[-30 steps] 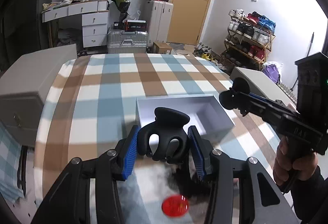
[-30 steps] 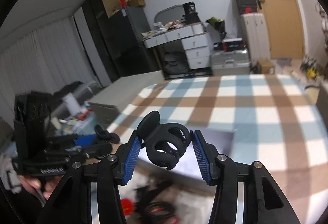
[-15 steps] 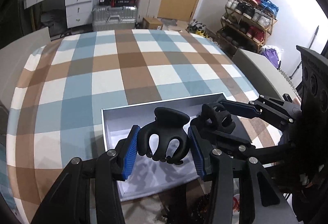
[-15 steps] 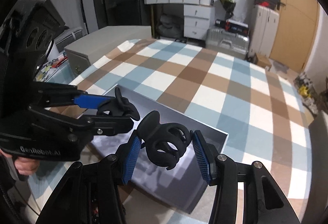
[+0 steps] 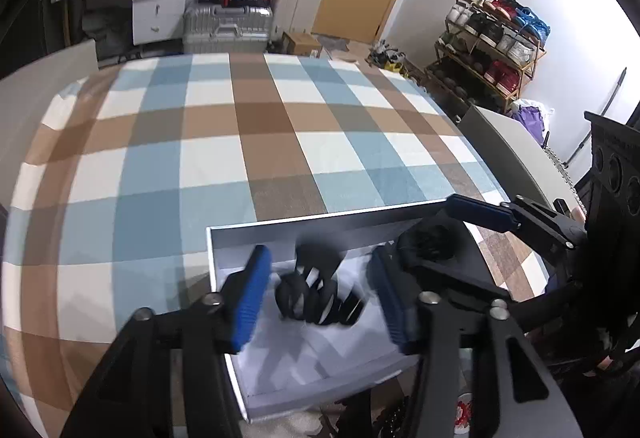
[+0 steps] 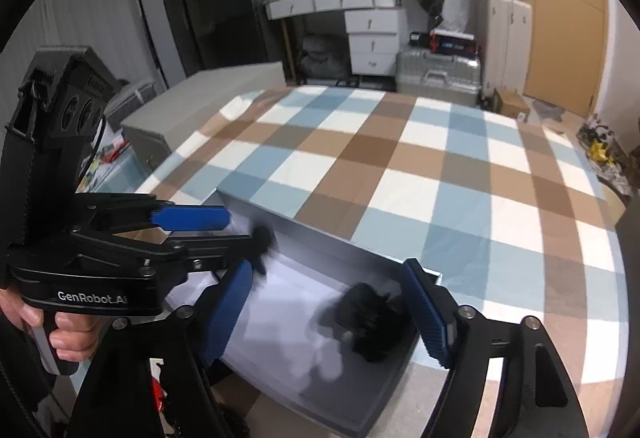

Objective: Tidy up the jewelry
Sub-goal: 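Carry both black clips into the grey box and open both tools, then withdraw both tools from the box back toward the jewelry pile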

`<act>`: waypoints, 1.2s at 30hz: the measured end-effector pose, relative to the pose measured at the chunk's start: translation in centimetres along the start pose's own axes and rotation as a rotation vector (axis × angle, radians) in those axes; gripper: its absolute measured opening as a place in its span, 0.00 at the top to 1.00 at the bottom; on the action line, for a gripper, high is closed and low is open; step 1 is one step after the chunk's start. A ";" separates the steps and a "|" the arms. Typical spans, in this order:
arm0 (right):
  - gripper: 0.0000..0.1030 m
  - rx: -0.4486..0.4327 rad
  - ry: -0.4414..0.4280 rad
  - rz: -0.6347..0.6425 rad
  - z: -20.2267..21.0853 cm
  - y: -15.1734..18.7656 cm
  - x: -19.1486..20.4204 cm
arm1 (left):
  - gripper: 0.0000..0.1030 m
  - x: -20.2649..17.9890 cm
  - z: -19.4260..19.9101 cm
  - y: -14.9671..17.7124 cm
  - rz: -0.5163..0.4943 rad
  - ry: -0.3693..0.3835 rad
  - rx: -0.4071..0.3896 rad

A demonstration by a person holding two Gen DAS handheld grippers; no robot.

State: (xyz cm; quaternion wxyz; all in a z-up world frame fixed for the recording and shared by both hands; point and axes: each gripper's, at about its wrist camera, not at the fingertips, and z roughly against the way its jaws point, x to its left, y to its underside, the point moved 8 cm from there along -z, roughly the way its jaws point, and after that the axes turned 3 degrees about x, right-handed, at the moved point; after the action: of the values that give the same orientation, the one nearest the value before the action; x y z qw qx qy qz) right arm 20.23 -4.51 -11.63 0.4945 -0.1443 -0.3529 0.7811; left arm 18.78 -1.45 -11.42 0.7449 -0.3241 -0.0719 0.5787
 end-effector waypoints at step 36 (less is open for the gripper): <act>0.00 -0.457 0.058 -0.038 16.5 4.5 4.0 | 0.01 -1.2 10.6 3.1 0.016 -0.263 -0.379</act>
State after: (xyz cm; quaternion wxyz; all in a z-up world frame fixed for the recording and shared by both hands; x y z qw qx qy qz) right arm 5.88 -8.91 -2.55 0.4734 -0.2686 -0.5089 0.6669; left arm 10.77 2.04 -4.58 0.6503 -0.3807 -0.2731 0.5980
